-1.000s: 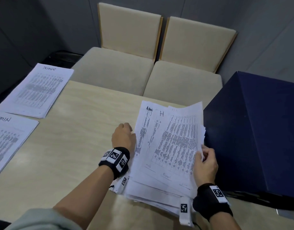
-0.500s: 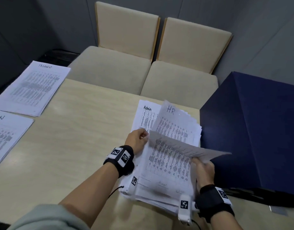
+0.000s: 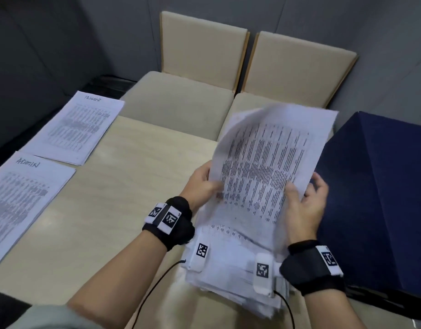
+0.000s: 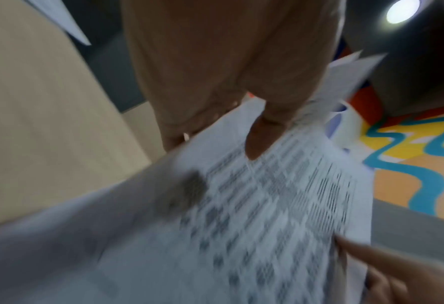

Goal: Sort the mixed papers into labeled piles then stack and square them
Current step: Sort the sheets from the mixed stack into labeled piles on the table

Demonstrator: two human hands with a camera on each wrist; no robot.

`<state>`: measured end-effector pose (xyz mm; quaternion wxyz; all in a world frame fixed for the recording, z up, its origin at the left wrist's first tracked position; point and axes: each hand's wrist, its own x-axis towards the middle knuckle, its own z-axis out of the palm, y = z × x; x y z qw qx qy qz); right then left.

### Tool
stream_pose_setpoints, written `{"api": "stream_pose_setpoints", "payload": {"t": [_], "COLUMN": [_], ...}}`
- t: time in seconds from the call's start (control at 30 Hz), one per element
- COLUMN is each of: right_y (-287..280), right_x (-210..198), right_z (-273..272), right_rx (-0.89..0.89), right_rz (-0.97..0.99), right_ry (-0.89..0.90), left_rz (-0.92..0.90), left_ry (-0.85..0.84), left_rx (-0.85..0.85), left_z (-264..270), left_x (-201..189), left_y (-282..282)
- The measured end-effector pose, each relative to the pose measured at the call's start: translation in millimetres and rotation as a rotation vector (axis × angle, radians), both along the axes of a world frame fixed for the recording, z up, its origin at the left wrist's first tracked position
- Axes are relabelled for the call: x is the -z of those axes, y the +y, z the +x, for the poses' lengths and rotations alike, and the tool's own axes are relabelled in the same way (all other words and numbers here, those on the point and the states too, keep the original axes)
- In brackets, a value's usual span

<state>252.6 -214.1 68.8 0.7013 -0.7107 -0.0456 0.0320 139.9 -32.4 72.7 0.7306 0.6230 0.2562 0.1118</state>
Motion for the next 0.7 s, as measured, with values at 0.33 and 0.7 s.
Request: {"api": "stream_pose_setpoints", "payload": {"t": [0.33, 0.7], "right_y": [32, 57], "right_x": [32, 81], "right_z": [-23, -55], "right_rx": [-0.121, -0.401], "right_rz": [-0.387, -0.748], "right_ry": [-0.076, 0.1], "left_rz": [0.277, 0.509], "left_ry": [0.142, 0.686], "left_rx": [-0.197, -0.425], "left_z": [-3, -108], "left_x": [30, 68], "left_y": [31, 235]}}
